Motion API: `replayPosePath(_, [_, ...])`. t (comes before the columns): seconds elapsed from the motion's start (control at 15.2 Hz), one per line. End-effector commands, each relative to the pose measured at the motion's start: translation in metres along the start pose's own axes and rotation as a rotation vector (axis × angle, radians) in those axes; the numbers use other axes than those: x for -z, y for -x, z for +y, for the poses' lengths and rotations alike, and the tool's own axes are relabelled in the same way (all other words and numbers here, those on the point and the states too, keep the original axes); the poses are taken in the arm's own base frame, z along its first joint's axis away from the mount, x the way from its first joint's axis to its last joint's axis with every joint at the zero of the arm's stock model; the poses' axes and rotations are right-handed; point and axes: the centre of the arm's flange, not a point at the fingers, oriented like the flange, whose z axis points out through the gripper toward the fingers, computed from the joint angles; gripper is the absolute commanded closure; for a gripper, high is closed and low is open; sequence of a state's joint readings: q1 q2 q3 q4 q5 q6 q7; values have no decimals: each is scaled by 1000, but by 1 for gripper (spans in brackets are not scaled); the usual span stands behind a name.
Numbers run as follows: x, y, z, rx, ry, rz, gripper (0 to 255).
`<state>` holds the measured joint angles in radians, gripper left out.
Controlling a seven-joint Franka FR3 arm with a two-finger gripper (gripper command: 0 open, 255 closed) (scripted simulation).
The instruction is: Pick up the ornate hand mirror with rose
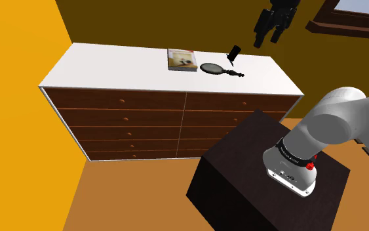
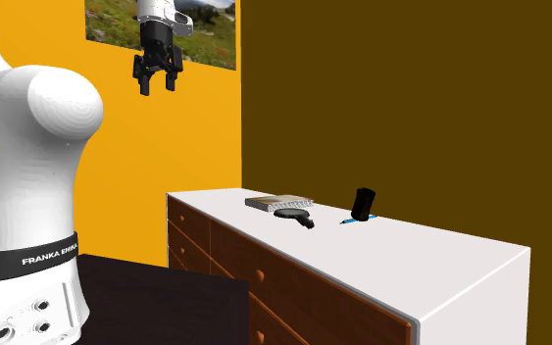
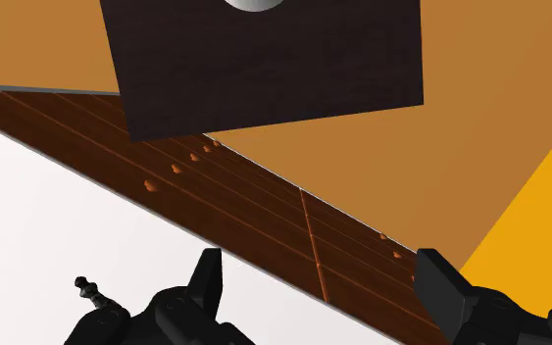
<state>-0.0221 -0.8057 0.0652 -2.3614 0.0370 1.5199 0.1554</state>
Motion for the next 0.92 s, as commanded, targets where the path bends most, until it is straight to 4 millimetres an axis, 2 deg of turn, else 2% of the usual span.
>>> replayPosePath(0.0, [0,0,0,0,0,0,0])
replayPosePath(0.86, [-103,-76,113,213,-4,21,0])
